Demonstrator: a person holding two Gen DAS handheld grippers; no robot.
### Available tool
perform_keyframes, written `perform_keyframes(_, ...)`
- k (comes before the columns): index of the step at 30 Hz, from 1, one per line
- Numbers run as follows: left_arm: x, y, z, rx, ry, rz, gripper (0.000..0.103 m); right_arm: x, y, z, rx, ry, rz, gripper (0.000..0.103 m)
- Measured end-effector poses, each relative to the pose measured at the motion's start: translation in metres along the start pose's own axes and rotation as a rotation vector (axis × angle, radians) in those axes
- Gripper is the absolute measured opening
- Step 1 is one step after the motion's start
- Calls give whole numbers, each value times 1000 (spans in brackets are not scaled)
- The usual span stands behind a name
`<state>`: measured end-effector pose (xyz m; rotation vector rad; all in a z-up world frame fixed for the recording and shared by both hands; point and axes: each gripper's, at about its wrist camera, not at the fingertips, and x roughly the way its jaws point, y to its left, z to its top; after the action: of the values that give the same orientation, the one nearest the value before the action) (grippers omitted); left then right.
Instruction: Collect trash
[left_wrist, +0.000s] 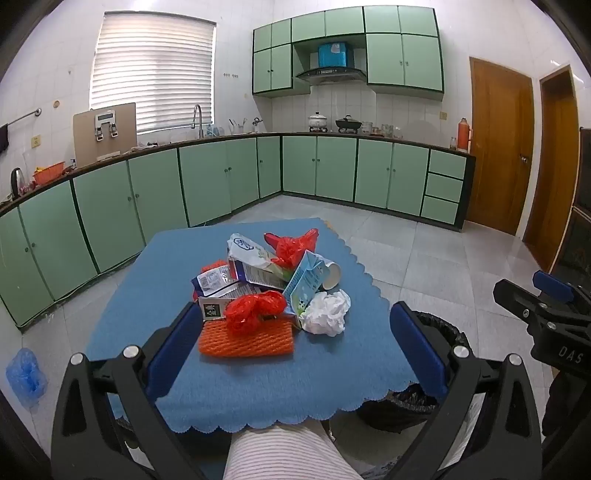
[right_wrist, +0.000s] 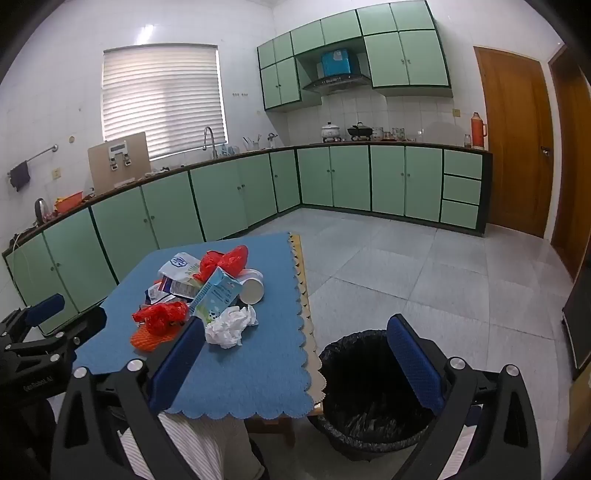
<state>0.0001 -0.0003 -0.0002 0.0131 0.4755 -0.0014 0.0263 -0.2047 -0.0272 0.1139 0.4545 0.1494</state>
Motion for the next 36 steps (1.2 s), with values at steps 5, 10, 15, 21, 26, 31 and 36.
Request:
perform_keyframes(5,0,0,0,-1,3,-1,98,1,-1,0,3,3,1,97)
perform_keyframes(10,0,0,0,-1,5,-2,98,2,-1,-1,4,5,2,97)
perform_keyframes(15,-1,1,0,0,2,-2,98,2,-1,-1,6,7,2,97)
perform_keyframes(21,0,0,0,-1,6,1,98,3,-1,-1,6,8,2,97)
perform_keyframes(26,3,0,-3,-3,5,2,98,4,-1,-1,7,9,2,97)
perform_keyframes(31,3,0,-3,-2,7,2,98,4,0,-1,8,11,2,97)
perform_keyframes(36,6,-1,-7,-3,4,4,98,4,0,-1,9,10,2,97)
